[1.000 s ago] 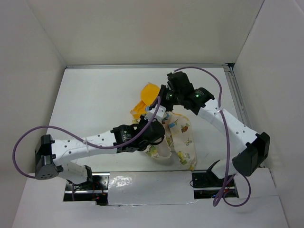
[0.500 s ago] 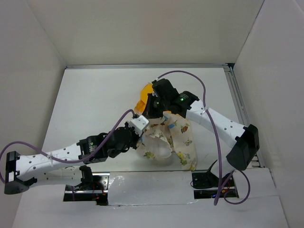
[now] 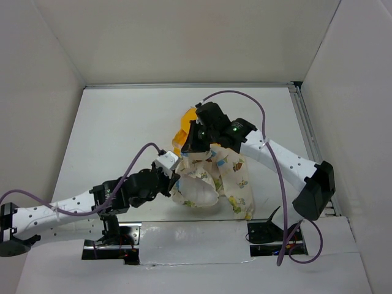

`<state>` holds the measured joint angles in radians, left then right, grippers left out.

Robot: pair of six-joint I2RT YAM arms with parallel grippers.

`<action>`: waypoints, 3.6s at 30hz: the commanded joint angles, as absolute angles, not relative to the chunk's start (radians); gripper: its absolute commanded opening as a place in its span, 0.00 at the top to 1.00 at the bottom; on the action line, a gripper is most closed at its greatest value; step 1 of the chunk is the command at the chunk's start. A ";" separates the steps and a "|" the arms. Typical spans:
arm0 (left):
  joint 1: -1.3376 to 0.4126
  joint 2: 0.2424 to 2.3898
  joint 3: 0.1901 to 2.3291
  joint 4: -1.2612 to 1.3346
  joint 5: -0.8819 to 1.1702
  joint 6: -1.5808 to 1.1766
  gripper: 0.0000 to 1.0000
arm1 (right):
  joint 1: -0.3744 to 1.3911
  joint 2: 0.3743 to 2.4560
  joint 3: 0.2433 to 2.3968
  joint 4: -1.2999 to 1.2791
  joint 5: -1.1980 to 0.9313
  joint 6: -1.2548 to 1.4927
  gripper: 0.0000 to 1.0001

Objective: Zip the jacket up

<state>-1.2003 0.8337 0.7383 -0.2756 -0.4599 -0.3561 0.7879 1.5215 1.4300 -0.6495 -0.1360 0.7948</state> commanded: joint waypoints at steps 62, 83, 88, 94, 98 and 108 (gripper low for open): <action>-1.244 1.285 1.130 -1.143 -1.044 -2.385 0.26 | 0.692 1.505 1.290 -0.512 -0.367 0.953 1.00; -1.261 1.338 1.342 -1.361 -0.809 -2.321 0.01 | 0.660 1.496 1.375 -0.634 -0.056 0.845 1.00; -1.003 1.231 1.324 -0.859 -0.495 -1.700 0.01 | 0.657 1.447 1.272 -0.574 -0.003 0.856 1.00; -0.539 1.042 1.026 -0.204 0.276 -1.393 0.01 | 0.654 1.396 1.204 -0.500 0.005 0.900 1.00; -0.633 1.071 1.087 -0.277 0.168 -1.258 0.01 | 0.644 1.445 1.265 -0.549 -0.067 0.913 1.00; -0.897 1.202 1.259 -0.425 -0.115 -1.005 0.01 | 0.626 1.539 1.461 -0.690 -0.235 0.874 1.00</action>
